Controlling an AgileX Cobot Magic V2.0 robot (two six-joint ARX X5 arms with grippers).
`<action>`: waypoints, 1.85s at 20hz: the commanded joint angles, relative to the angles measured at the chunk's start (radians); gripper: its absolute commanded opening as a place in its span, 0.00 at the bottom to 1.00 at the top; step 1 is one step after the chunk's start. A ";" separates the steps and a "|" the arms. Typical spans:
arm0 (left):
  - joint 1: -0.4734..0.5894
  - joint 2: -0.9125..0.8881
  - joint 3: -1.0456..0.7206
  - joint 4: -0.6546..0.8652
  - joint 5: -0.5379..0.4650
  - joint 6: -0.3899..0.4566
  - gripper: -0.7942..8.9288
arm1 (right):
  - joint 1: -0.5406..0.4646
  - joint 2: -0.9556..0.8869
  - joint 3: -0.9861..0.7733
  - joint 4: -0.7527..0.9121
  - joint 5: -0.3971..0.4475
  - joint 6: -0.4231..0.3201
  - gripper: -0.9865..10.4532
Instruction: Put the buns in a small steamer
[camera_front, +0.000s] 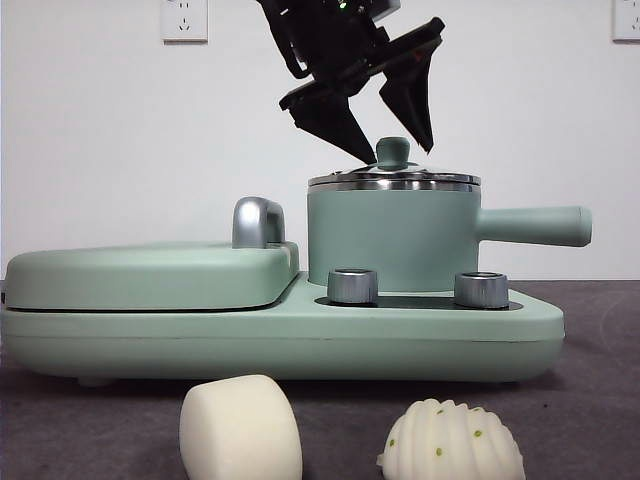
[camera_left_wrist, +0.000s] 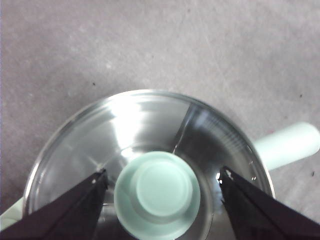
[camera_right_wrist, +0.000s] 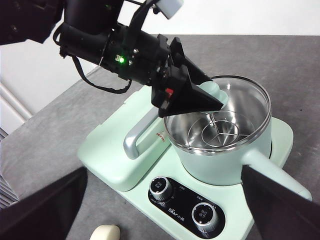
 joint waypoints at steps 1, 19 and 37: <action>-0.008 0.031 0.028 0.006 -0.002 0.016 0.43 | 0.004 0.003 0.015 0.005 -0.006 0.013 0.51; -0.009 0.030 0.152 -0.098 -0.002 0.041 0.26 | 0.004 0.004 0.015 0.002 0.001 0.013 0.51; -0.008 0.143 0.260 -0.221 -0.002 0.063 0.31 | 0.004 0.010 0.014 -0.002 0.002 0.016 0.51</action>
